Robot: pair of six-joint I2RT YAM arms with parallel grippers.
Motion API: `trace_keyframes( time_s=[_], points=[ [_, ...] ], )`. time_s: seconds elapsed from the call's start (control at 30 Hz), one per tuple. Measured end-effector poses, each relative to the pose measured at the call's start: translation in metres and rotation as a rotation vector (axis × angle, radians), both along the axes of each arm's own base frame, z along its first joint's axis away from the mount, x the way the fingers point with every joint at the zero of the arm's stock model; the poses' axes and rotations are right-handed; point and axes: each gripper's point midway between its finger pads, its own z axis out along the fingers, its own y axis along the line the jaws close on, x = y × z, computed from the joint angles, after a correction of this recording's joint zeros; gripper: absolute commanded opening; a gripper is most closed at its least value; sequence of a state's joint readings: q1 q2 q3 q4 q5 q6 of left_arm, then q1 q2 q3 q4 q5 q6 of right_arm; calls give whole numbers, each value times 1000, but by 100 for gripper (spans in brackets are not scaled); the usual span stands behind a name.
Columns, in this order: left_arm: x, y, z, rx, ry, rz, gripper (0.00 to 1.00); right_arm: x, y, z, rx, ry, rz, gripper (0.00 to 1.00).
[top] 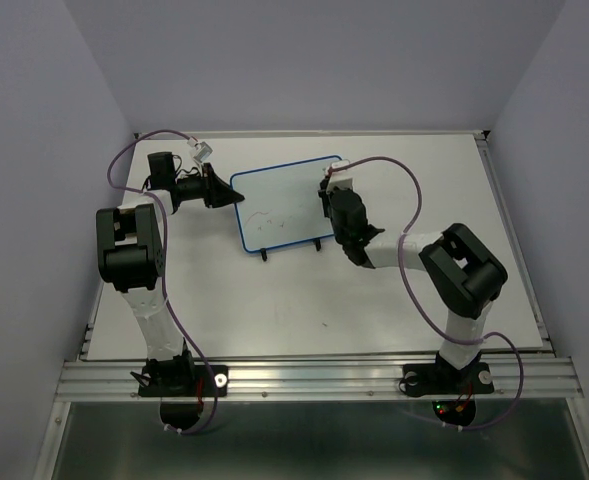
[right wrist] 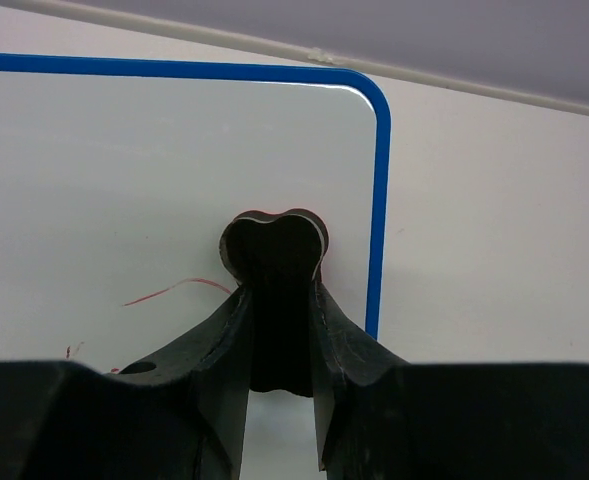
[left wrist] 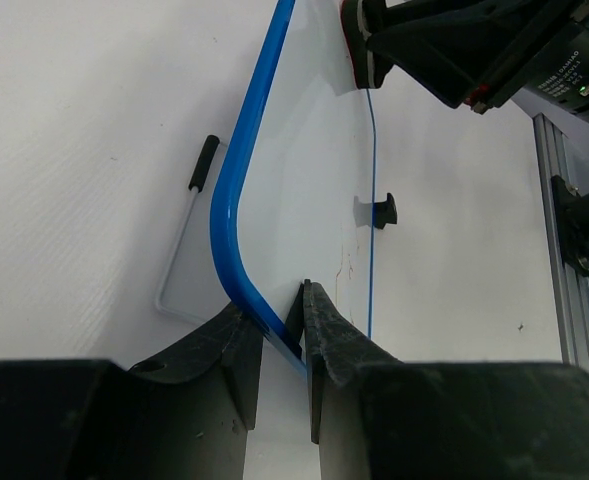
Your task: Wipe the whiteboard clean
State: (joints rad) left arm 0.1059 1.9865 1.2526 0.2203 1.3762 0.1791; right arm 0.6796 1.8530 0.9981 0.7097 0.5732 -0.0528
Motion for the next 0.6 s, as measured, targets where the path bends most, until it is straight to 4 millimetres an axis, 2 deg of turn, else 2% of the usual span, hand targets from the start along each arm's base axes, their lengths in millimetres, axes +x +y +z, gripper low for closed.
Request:
trace_keyframes(
  time_s=[0.1,0.23,0.5,0.6],
  points=[
    [0,0,0,0,0,0,0,0,0,0,-3,-1,1,1],
    [0,0,0,-1,0,0,0,-8,15,-2,-35,-11,65,1],
    [0,0,0,-1,0,-1,0,-48,91,-26,-114,4,369,1],
    [0,0,0,-1,0,-1,0,-58,106,-35,-136,14,434,1]
  ],
)
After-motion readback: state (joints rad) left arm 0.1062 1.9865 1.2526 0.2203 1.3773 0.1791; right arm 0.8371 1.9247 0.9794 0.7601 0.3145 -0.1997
